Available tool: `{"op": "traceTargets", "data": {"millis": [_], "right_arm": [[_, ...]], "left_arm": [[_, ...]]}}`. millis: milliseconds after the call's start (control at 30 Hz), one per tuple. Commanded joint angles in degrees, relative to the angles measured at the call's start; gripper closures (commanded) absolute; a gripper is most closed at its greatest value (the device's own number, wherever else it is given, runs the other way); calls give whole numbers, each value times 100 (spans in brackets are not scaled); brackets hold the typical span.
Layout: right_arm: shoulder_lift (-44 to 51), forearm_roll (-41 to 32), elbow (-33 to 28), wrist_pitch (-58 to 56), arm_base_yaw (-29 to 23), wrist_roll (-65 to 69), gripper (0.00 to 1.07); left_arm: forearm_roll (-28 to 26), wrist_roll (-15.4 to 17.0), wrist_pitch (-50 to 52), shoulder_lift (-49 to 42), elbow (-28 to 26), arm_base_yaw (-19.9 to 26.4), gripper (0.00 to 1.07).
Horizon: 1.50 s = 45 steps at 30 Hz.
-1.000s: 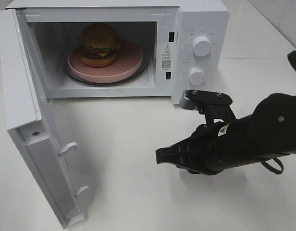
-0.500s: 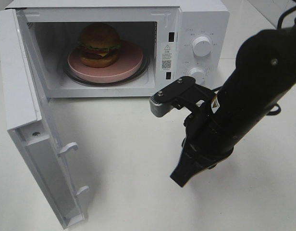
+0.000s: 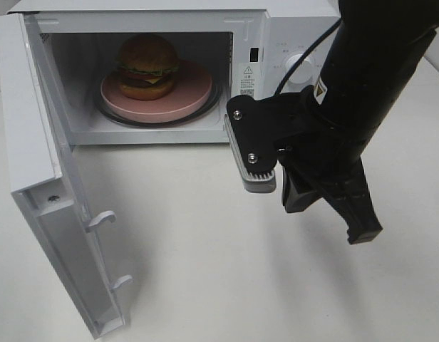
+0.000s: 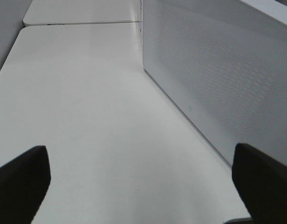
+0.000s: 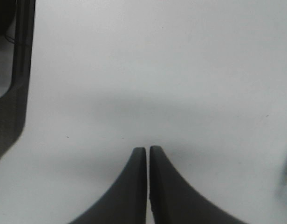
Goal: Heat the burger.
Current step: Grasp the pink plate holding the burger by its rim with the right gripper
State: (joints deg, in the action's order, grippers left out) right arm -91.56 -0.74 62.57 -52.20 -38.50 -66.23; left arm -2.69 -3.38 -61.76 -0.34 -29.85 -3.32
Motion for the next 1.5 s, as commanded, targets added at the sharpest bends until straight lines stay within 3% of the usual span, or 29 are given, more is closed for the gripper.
{"op": "traceTargets", "data": {"millis": [33,133,200,233,267,300,333,367,400,433,467,500,533,633,1167,1500], "right_arm": [[57,74,149,-23,-17,-911,101],[57,74,195,246,-17,-1014,97],[57,74,195,533,-17,-985,92],[57,115,195,837,-34,-894,83],[57,115,195,837,-34,-894,83],[57,155,195,974,-34,-814,77],[57,298,195,1238,-63,-642,63],[57,298,195,1238,-63,-642,63],[52,418,195,1306,-109,-579,54],[52,751,195,1467,-178,-424,37],[46,854,195,1576,-223,-338,27],[46,854,195,1576,-223,-338,27],[23,957,195,1759,-235,-206,12],[-11,951,195,2063,-235,-74,4],[-819,1054,218,3575,-235,372,9],[-1501,1209,888,3443,-235,481,11]], "left_arm": [[-40,11,52,-97,11,11,9],[-40,11,52,-97,11,11,9],[-40,11,52,-97,11,11,9],[-40,11,52,-97,11,11,9],[-40,11,52,-97,11,11,9],[-40,11,52,-97,11,11,9],[-40,11,52,-97,11,11,9],[-40,11,52,-97,11,11,9],[-40,11,52,-97,11,11,9],[-40,11,52,-97,11,11,9],[-40,11,52,-97,11,11,9],[-40,11,52,-97,11,11,9],[-40,11,52,-97,11,11,9],[-40,11,52,-97,11,11,9],[-40,11,52,-97,11,11,9],[-40,11,52,-97,11,11,9]]}}
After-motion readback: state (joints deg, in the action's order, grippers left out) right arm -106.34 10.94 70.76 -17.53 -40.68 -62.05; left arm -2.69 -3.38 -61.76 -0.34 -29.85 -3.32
